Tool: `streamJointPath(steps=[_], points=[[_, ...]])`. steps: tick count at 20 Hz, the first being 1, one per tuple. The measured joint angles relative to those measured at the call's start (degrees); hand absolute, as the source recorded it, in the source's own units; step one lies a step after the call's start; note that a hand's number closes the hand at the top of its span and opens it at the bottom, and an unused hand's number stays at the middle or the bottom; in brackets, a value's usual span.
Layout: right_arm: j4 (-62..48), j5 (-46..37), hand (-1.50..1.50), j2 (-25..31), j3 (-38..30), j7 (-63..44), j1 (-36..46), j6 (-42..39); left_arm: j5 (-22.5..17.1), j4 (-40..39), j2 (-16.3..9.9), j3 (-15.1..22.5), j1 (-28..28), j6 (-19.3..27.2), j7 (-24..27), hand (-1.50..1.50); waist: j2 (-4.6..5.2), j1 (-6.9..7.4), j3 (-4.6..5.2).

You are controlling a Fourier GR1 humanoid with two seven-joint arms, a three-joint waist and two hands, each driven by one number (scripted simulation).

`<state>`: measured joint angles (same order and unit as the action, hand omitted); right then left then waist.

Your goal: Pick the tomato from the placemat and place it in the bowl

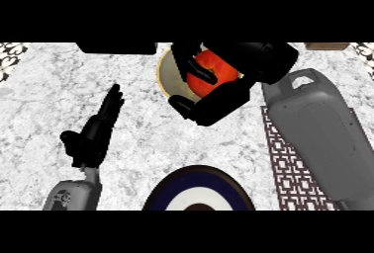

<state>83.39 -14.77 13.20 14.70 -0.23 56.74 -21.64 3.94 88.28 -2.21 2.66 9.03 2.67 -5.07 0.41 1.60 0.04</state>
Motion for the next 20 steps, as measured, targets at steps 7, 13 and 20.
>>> streamJointPath(steps=[7, 13, 20], points=[[-22.2, -9.9, 1.50, -2.4, -0.3, 14.3, 4.5, 8.7, 0.2, 0.0, 0.2, 0.2, -0.2, -0.2, 0.4, 0.00, 0.19, 0.40, 0.00], [-40.2, -15.1, 1.50, -4.3, -0.9, 23.9, 8.6, 14.2, 0.2, 0.9, 0.4, 0.5, 0.6, -0.1, -1.0, 0.00, 0.33, 0.69, -0.01], [-56.4, -15.6, -1.50, -4.9, -2.2, 31.0, 11.9, 9.5, 0.0, 0.6, 0.1, 0.4, 1.6, -0.8, -0.9, 0.00, 0.89, 1.75, -0.02]])
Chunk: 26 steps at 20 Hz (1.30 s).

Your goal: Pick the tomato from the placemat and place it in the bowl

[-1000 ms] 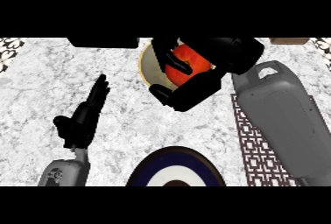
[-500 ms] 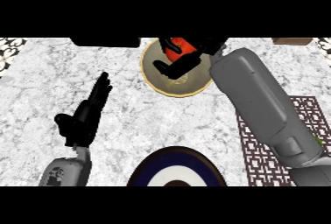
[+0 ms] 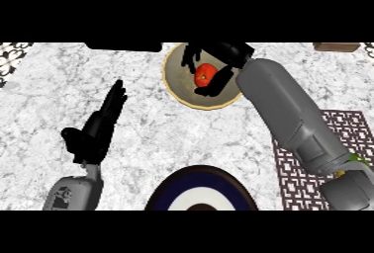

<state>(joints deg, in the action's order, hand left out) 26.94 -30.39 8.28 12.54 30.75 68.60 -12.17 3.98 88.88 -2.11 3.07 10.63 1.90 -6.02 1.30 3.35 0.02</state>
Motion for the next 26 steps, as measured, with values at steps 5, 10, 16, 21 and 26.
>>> streamJointPath(steps=[5, 10, 16, 21, 26], points=[[-6.7, 1.8, -1.50, 0.3, -2.4, 7.6, 1.7, -4.7, 0.5, -0.2, 0.9, 0.9, 0.0, 1.0, 0.1, 0.00, 0.12, 0.18, -0.03], [-9.8, 7.1, -1.50, 0.3, -8.5, 11.3, 4.5, -7.3, 0.3, -1.1, 0.1, 0.2, -0.4, 0.4, 1.4, 0.00, 0.03, 0.10, -0.04], [-14.0, 12.0, -1.50, 2.1, -14.6, 9.6, 7.9, -10.2, 0.2, -0.5, 0.2, 0.2, -0.2, 0.3, 0.5, 0.00, -0.14, -0.23, -0.03], [-16.8, 14.9, -1.50, 5.7, -17.7, 6.3, 9.0, -15.7, 0.5, -0.5, 0.4, 0.3, -0.7, 0.6, 1.1, 0.00, -0.15, -0.39, -0.02], [-17.9, 16.5, -1.50, 9.1, -19.1, 4.1, 8.2, -20.1, 0.5, -0.9, 0.6, 0.4, -0.4, 0.5, 1.0, 0.00, 0.18, 0.01, -0.06]])
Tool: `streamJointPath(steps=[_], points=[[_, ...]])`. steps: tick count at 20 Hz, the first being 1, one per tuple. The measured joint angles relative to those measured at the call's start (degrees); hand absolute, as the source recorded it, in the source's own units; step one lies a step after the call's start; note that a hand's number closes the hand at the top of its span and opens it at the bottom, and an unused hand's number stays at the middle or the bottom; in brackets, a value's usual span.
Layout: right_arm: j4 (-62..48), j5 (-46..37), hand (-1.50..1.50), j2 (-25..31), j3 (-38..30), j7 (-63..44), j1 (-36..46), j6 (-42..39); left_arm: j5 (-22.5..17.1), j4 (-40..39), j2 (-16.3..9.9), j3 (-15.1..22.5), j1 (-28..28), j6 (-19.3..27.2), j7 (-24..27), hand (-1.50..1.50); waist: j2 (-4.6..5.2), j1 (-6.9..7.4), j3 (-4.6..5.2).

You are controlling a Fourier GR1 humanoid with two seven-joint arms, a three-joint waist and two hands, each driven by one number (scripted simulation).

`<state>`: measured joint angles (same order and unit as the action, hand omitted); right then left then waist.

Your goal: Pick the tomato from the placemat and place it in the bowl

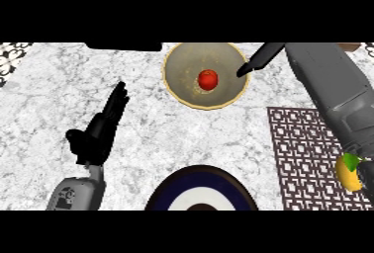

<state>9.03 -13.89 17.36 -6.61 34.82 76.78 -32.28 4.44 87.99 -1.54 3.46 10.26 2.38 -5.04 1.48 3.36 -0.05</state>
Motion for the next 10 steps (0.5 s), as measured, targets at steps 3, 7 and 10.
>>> streamJointPath(steps=[3, 7, 10], points=[[0.4, 0.6, -1.50, 1.7, -0.3, -1.0, -0.7, -2.6, -0.1, -0.3, -0.1, -0.4, 0.3, 0.0, 0.4, 0.00, 0.09, 0.06, -0.02], [1.5, 1.3, -1.50, 3.9, -0.4, -2.2, -1.7, -4.9, 0.1, 0.4, 0.2, 0.3, -0.1, -0.1, 0.2, 0.00, 0.23, 0.51, -0.06], [2.8, 1.2, -1.50, 4.7, 0.2, -2.2, -3.4, -5.6, 0.0, 0.4, 0.0, 0.2, -0.3, -0.3, 0.5, 0.00, 0.30, 0.57, -0.09]])
